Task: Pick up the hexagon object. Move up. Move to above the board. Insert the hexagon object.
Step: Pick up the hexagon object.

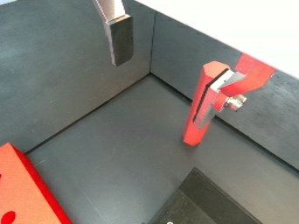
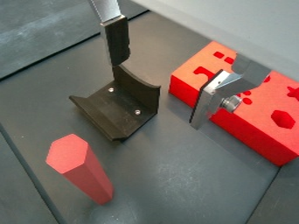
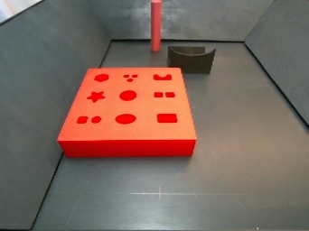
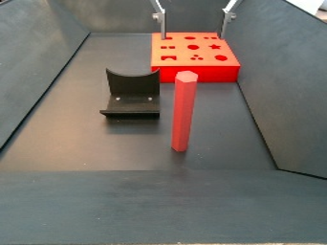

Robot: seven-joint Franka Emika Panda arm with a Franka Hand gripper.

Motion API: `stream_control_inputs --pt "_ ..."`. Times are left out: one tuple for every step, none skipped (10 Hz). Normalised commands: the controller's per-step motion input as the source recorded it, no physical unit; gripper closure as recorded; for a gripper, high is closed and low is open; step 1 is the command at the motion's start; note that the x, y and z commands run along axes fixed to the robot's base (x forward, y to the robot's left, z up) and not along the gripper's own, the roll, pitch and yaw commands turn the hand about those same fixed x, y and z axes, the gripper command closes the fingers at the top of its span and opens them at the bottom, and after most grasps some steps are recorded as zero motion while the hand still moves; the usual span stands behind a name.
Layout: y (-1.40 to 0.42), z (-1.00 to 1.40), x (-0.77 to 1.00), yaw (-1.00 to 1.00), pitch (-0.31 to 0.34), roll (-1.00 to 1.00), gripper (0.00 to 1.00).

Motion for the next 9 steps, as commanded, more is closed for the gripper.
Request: stream_control_inputs --pt "0.28 -0.03 -0.09 0.00 0.000 0.01 0.00" --pt "0.51 -0.03 0.00 0.12 0.000 0.03 0.00" --pt "0.54 0.00 0.17 0.24 0.017 0.00 0.00" --pt "0.53 0.00 0.29 0.33 0.024 0.00 0.00" --pt "0.30 0.00 0.50 0.42 0.039 0.02 0.00" --pt "0.23 0.00 0.53 0.46 0.031 0.03 0.00" --pt "0.21 -0.10 0.47 0.51 0.017 0.00 0.00" --pt "0.34 -0.26 0.18 0.61 0.000 0.00 0.00" --pt "0.37 -0.31 0.00 0.70 -0.034 -0.02 0.00"
